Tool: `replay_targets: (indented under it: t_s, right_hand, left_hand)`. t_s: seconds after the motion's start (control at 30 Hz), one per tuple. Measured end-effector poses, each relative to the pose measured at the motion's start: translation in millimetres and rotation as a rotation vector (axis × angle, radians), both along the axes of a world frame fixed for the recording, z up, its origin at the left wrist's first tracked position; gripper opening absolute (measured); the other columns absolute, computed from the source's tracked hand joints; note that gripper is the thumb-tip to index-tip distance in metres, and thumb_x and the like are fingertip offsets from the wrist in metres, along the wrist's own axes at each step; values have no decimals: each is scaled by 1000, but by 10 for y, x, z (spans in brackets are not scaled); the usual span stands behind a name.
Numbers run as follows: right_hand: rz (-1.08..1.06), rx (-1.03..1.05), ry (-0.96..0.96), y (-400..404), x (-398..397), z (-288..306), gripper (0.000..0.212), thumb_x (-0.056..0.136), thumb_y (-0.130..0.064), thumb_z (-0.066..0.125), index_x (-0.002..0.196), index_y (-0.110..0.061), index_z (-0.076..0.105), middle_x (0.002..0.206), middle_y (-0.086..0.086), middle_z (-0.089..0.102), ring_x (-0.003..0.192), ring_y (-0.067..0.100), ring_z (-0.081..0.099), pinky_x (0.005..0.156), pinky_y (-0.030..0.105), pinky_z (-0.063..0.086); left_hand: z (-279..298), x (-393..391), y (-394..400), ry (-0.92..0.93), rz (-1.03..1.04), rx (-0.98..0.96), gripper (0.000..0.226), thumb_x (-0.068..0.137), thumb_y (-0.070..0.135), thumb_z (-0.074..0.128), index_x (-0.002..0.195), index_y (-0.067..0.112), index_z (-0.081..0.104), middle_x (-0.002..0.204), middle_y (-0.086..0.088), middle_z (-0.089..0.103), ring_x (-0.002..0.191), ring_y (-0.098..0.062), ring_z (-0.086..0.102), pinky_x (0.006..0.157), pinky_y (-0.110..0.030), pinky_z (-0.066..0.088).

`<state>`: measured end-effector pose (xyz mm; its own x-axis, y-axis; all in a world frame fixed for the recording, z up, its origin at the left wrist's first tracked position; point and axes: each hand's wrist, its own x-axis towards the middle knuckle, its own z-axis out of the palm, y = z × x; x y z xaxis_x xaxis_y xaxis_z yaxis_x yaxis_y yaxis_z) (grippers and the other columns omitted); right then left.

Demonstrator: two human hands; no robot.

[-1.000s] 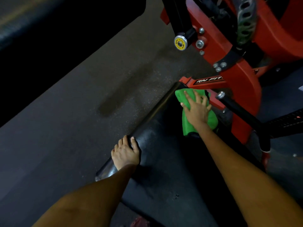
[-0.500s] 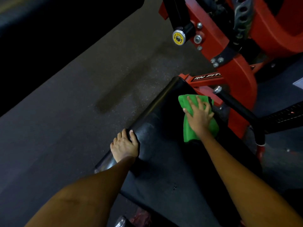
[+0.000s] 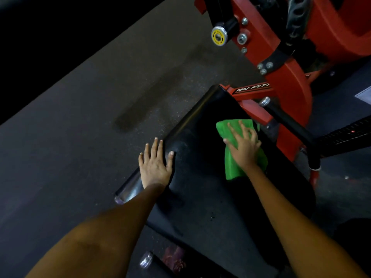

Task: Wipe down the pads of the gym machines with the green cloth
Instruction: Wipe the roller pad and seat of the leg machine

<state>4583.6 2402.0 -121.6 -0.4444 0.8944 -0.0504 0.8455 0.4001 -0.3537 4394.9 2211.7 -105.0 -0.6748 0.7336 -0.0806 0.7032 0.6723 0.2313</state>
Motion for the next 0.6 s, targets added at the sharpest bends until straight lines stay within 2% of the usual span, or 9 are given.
replay_targets:
  t_s: [0.07,0.1,0.17,0.3,0.37,0.43,0.53,0.6]
  right_hand:
    - [-124,-43,-40,-98,-250,77,57,92,-49,50,145,-42,30,158,-3,21,139,33,20,104,57,24]
    - [-108,-38,-57,-204,-354,124,58,93,-48,49,146,-43,27,158,-5,17,140,33,18,105,57,22]
    - [32,2,-58,-483,-447,142,57,93,-47,49,145,-44,27,158,-4,20,140,33,21,104,60,23]
    - [420,143,-100,-857,-120,43,56,89,-51,39,144,-44,28,154,-3,31,129,31,36,93,63,37]
    - [495,127,-119,-725,90,14,59,89,-50,45,144,-47,25,154,-5,30,130,29,37,93,60,40]
    - [335,64,-106,-485,195,-13,62,90,-47,53,144,-47,24,154,-4,29,132,31,35,95,58,38]
    - [-18,-57,-74,-293,31,43,58,94,-46,49,146,-45,24,158,-5,19,138,31,22,103,57,28]
    - [-98,-71,-84,-340,-222,160,56,95,-46,46,147,-45,23,159,-6,15,140,32,17,105,55,24]
  left_hand:
    - [12,1,-3,-13,-17,-8,75,91,61,4,150,19,27,157,3,23,145,-23,17,116,-41,14]
    - [14,-4,-5,-15,-19,-7,76,91,61,4,150,19,26,157,3,23,145,-23,18,116,-42,14]
    - [18,0,-11,-17,-36,-6,75,91,60,4,150,20,26,157,2,23,145,-24,19,116,-42,16]
    - [36,15,-9,-26,-122,-15,71,93,57,6,150,20,26,157,1,23,145,-24,19,116,-42,16]
    - [58,26,-13,-24,-191,-29,74,93,57,6,151,15,22,158,-3,20,146,-24,17,117,-41,14]
    - [72,48,-51,-31,-239,-48,77,92,57,5,151,9,17,158,-8,17,146,-26,13,118,-41,11]
    - [40,166,-229,3,-260,-76,76,93,56,9,151,7,13,159,-11,13,147,-27,9,119,-44,5]
    - [13,249,-322,31,-266,-95,77,94,59,12,150,7,14,158,-12,14,147,-28,9,118,-45,2]
